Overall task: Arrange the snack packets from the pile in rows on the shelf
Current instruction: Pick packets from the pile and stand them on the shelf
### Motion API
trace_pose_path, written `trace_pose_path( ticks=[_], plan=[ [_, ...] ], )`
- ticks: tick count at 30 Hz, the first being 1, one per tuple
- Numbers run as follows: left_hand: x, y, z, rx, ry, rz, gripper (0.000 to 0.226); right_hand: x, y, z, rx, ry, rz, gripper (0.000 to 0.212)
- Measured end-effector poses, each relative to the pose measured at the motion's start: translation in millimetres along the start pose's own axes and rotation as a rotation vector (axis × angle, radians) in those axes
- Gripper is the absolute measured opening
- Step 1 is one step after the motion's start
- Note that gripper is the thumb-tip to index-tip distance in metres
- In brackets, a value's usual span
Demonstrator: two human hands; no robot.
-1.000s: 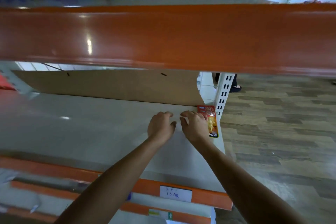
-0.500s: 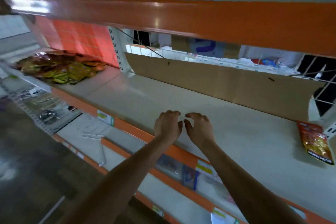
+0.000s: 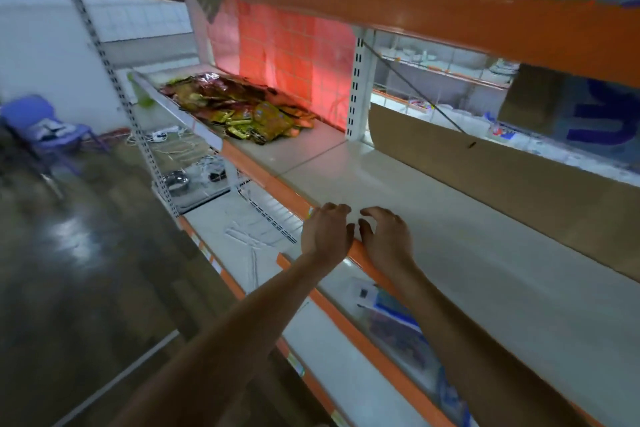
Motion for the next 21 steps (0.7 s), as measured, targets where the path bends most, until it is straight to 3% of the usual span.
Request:
trace_pose_path(
  ticks=[12, 21],
  plan=[
    [-129, 53, 132, -0.082, 0.167, -0.048, 0.041, -152, -110, 88, -0.127, 0.092, 0.062, 0.028],
    [-199, 57, 208, -0.12, 0.276, -0.008, 0.043, -239, -176, 104, -0.144, -0.037, 0.126, 0.032]
  ],
)
Point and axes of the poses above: each hand's wrist, its own x-axis away from the middle knuckle, its own y-axis out of the back of the hand, z = x × y, the point moved 9 cm from there along -x, towards the middle knuckle, and after that the axes turned 3 degrees about y, right-handed, at the moved point
